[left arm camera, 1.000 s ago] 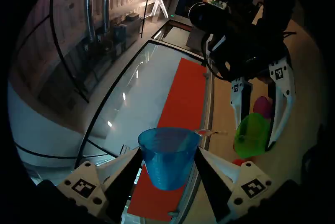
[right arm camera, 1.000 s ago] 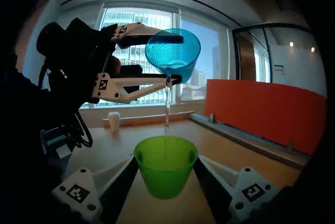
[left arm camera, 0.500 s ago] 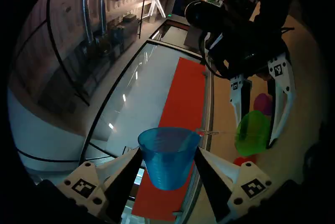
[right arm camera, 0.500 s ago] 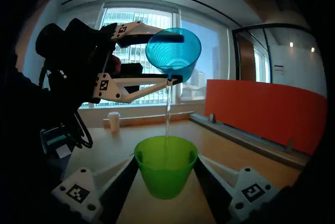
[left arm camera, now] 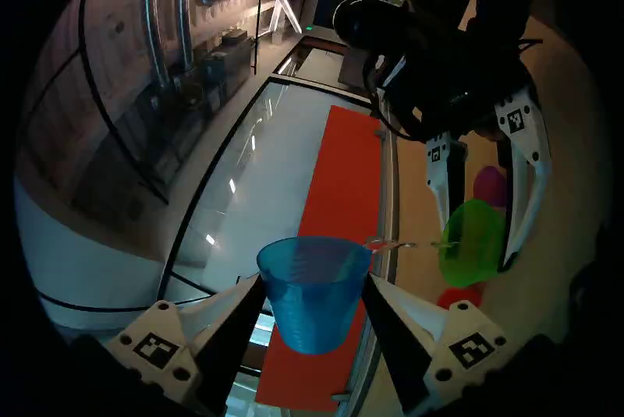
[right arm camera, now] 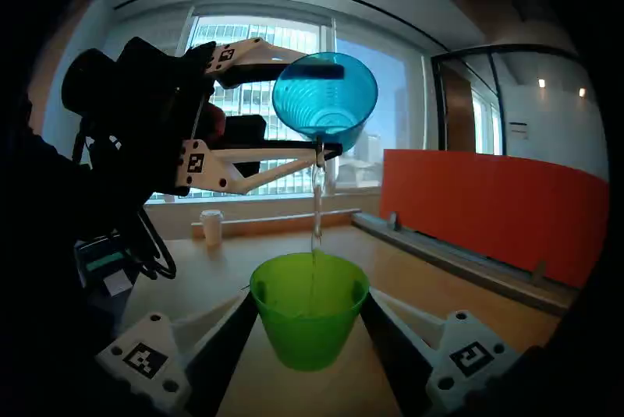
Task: Pour water
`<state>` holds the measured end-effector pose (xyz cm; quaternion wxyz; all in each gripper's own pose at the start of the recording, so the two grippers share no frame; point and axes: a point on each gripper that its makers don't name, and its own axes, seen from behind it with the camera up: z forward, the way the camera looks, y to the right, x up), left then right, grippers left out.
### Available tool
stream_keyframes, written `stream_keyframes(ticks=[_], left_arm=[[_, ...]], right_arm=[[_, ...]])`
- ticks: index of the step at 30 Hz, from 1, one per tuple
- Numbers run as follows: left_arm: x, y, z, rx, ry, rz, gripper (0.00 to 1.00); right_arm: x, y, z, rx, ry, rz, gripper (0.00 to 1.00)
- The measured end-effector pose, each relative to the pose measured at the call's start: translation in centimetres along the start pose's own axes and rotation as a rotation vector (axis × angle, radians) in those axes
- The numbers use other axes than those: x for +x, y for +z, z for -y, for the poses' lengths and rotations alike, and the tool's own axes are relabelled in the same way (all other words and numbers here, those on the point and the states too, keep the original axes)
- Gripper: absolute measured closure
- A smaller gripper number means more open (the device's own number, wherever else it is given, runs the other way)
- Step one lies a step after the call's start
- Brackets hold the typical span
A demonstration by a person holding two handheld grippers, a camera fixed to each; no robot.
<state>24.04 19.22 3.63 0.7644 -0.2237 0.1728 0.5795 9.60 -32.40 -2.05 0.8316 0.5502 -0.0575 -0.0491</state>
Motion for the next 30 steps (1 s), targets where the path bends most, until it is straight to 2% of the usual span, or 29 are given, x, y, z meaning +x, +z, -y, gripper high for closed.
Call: stream_keyframes(ticks=[18,30], left_arm=[[0.53,-0.1,0.09,0.011,0.07,-0.007,0.16],[0.83,-0.52,0.67,0.02,0.115,-0.008,0.16]], right_arm=[[0.23,0.11,-0.11,-0.004,-0.001,-0.003,0.1],[0.14,0.06,-0.28,-0.005,-0.002,-0.003,0.1]])
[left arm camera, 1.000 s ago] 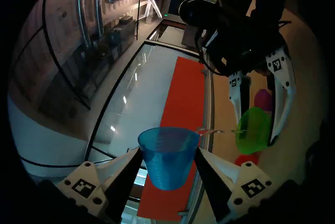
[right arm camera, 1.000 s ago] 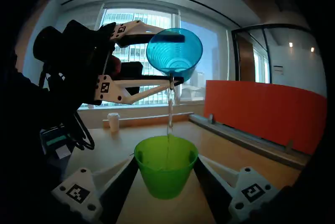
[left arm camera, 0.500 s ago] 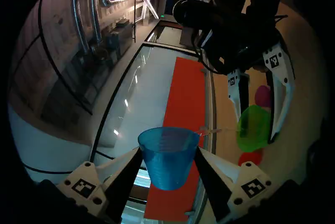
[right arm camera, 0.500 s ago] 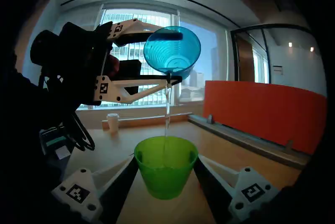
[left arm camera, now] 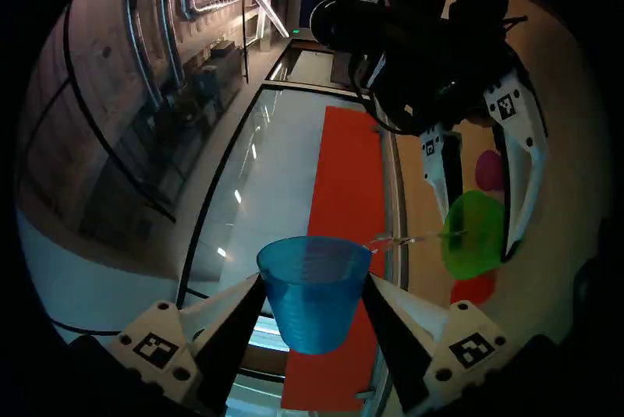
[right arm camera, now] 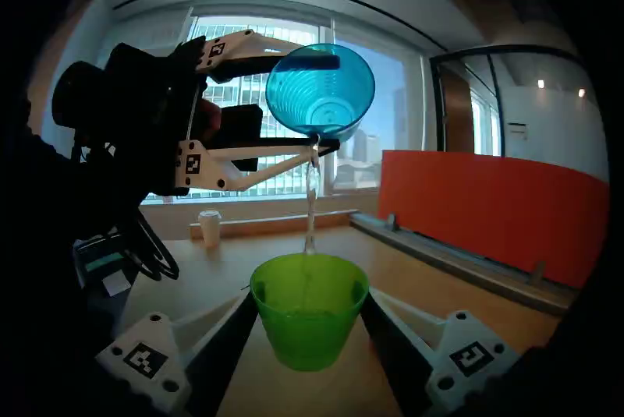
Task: Pour water
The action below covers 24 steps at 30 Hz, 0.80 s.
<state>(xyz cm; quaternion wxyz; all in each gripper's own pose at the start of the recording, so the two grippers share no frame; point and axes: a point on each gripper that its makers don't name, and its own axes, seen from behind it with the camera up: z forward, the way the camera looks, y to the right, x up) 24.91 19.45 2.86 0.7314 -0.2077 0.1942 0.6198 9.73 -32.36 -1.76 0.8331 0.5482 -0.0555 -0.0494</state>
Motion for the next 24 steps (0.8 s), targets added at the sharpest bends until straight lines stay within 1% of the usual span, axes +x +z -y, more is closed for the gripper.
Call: stream_keyframes(ticks=[12,24], left_arm=[[0.03,0.09,-0.16,0.006,0.032,0.001,0.16],[0.18,0.34,0.15,0.014,0.074,-0.003,0.16]], right_arm=[[0.15,0.13,0.07,-0.002,-0.001,0.0,0.1],[0.28,0.09,0.07,-0.004,-0.002,-0.004,0.11]])
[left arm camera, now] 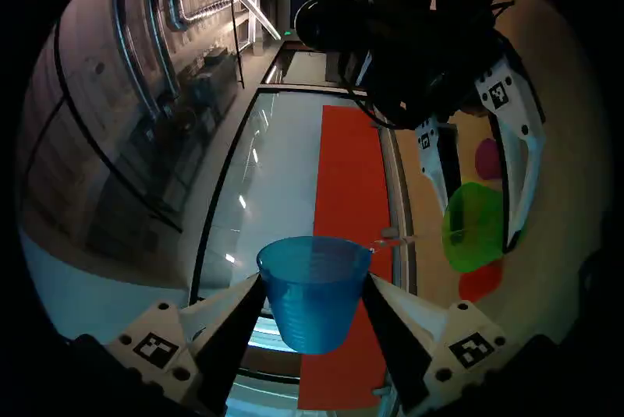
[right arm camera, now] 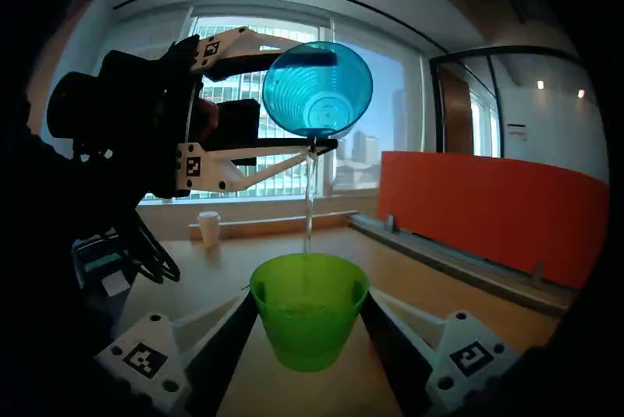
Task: Pour water
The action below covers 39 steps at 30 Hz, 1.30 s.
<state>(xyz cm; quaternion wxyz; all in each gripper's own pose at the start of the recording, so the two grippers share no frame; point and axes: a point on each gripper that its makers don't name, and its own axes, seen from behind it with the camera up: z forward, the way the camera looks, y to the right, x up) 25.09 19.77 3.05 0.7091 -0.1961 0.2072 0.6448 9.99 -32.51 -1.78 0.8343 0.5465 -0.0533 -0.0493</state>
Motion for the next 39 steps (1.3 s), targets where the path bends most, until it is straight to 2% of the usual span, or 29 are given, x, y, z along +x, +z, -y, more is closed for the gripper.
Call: stream_keyframes(ticks=[18,27,36,39], left_arm=[[1.0,-0.7,-0.3,0.003,0.077,-0.009,0.16],[1.3,-0.6,-0.2,0.011,0.134,-0.006,0.16],[1.3,-0.5,-0.2,0.01,0.121,-0.012,0.16],[1.3,-0.4,-0.4,0.006,0.096,-0.014,0.16]], right_arm=[[0.1,-0.1,-0.2,-0.006,0.002,-0.007,0.11],[0.0,-0.2,-0.4,-0.01,0.002,-0.007,0.11],[0.0,-0.2,-0.4,-0.013,0.004,-0.01,0.1],[0.0,-0.3,-0.4,-0.011,0.005,-0.011,0.11]])
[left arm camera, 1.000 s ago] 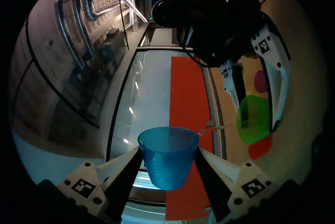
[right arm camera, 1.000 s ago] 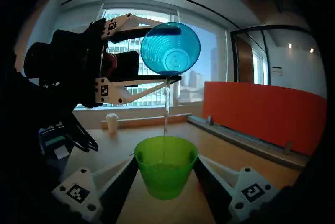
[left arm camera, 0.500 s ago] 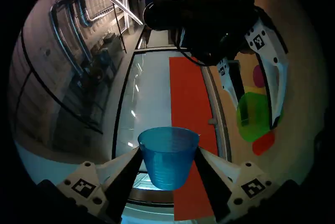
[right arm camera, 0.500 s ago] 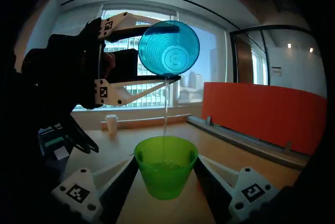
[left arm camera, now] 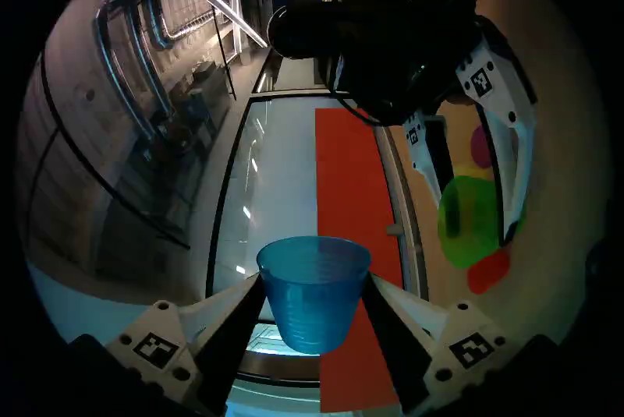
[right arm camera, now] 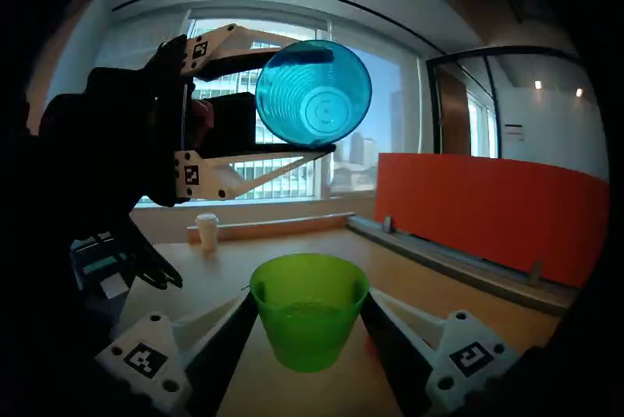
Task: Pour water
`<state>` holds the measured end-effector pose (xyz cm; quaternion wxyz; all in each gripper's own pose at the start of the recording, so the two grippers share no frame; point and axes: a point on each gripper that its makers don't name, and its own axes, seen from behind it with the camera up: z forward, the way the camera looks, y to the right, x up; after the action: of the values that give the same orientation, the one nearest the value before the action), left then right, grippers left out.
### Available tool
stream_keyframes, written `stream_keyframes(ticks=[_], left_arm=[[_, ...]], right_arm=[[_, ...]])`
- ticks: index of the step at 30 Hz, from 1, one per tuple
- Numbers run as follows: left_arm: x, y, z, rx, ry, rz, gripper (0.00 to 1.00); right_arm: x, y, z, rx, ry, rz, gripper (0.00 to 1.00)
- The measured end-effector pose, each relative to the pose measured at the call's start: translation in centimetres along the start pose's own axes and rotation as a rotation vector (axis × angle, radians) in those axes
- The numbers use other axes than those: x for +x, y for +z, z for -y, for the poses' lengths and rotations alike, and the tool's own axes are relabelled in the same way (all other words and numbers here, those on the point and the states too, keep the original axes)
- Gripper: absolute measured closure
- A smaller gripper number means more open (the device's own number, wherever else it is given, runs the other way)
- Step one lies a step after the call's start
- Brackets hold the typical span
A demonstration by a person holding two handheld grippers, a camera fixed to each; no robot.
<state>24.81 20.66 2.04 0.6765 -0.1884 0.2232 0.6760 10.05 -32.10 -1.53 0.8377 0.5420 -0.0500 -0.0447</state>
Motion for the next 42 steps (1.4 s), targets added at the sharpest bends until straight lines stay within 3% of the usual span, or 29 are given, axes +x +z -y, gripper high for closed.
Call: stream_keyframes(ticks=[9,19,32,37,42], left_arm=[[-0.8,0.2,0.2,0.004,-0.141,0.001,0.16],[-2.6,1.0,0.5,0.013,-0.479,0.011,0.16],[-3.3,0.8,0.9,-0.004,-0.847,-0.009,0.16],[-3.0,0.8,1.0,-0.018,-0.97,-0.032,0.16],[-2.8,0.7,1.1,-0.027,-1.059,-0.041,0.16]], right_arm=[[0.3,-0.1,0.0,-0.004,-0.002,-0.005,0.11],[0.4,-0.4,-0.1,-0.011,0.0,-0.012,0.1],[1.0,-0.8,-0.1,-0.017,-0.001,-0.021,0.11],[1.2,-0.9,-0.1,-0.018,-0.001,-0.025,0.11],[1.3,-1.0,-0.1,-0.021,-0.002,-0.029,0.1]])
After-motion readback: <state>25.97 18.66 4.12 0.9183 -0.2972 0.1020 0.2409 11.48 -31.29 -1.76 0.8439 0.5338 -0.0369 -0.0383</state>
